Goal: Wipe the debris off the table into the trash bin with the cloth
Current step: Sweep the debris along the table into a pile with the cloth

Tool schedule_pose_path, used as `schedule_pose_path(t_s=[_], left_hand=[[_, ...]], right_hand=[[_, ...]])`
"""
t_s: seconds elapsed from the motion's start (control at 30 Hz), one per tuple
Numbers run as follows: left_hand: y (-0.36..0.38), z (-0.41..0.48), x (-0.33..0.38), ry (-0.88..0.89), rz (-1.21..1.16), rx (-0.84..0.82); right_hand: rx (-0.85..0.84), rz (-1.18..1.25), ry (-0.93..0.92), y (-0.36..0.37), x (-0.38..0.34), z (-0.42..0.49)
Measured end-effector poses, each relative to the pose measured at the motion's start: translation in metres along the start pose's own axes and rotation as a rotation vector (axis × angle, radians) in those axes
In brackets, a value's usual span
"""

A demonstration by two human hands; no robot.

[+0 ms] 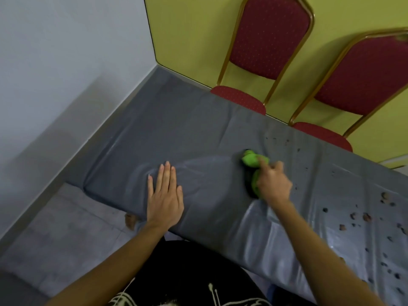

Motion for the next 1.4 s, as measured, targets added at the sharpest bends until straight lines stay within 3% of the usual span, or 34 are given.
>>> schedule_pose_path(t_s=[0.1, 0.17, 0.23, 0.37, 0.47, 0.53, 0.67, 0.8, 0.93, 1.07, 1.23, 1.4], left_hand=[[-0.001, -0.001, 0.001, -0.009, 0.010, -0.004], [-0.002, 0.000, 0.001, -0.009, 0.009, -0.005], [-0.001, -0.001, 0.002, 0.000, 0.011, 0.012], [0.002, 0.000, 0.001, -0.017, -0.003, 0.027], [0.001, 0.000, 0.002, -0.011, -0.015, 0.009], [0.000, -0.002, 0.003, -0.012, -0.012, 0.008], [0.000, 0.000, -0.002, 0.014, -0.009, -0.014], [0.000, -0.001, -0.004, 0.037, -0.024, -0.009], [0.001, 0.000, -0.001, 0.022, -0.038, -0.003], [0.003, 0.001, -0.007, 0.013, -0.002, -0.086], [-0.001, 0.001, -0.005, 0.014, -0.011, -0.125], [-0.001, -0.001, -0.007, 0.046, -0.057, -0.086]], right_hand=[[0.038, 0.068, 0.195, -0.016, 0.027, 0.022], [0.023, 0.128, 0.210, -0.017, 0.006, 0.020], [0.026, 0.199, 0.087, -0.011, -0.034, 0.001], [-0.083, 0.203, -0.336, 0.019, -0.128, -0.079], [-0.096, 0.213, -0.443, 0.033, -0.132, -0.098], [-0.013, 0.193, -0.355, 0.031, -0.100, -0.079], [0.080, 0.173, 0.043, 0.013, -0.020, -0.034], [-0.027, 0.181, 0.257, -0.011, -0.010, -0.018], [-0.054, 0.242, 0.022, -0.008, -0.093, -0.048], [-0.024, 0.147, -0.255, 0.036, -0.171, -0.111], [0.041, 0.096, -0.400, 0.067, -0.157, -0.124], [0.035, 0.145, -0.418, 0.065, -0.116, -0.116]])
Point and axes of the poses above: each hand's wrist, its own z-axis towards the middle knuckle, its own y-axis out of the palm, x = y × z, the point moved 2 cm from there along z, towards the middle knuckle
